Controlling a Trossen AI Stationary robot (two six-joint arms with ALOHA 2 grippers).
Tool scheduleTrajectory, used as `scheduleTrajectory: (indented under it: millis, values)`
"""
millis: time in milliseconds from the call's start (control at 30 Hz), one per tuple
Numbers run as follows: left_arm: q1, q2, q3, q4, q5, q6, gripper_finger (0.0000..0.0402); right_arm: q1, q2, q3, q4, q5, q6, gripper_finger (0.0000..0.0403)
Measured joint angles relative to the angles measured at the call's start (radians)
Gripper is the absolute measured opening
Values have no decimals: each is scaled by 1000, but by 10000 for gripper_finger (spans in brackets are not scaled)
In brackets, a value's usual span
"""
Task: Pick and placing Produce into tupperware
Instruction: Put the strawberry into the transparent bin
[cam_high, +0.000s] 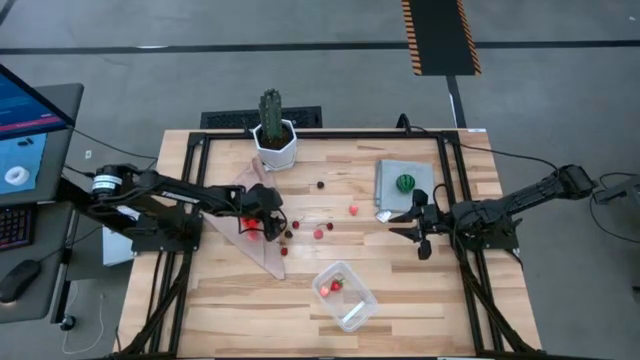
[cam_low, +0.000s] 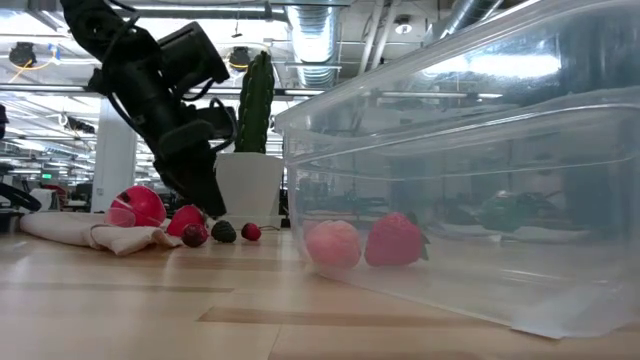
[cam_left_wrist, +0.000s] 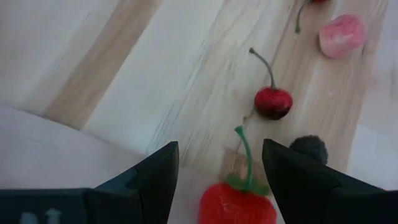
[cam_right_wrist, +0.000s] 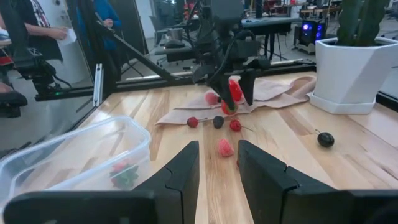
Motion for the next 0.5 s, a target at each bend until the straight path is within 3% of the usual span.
scheduleTrajectory:
  millis: [500]
  values:
    - [0,51,1,45,2,16,207,0,0,0,-5,0,0,134]
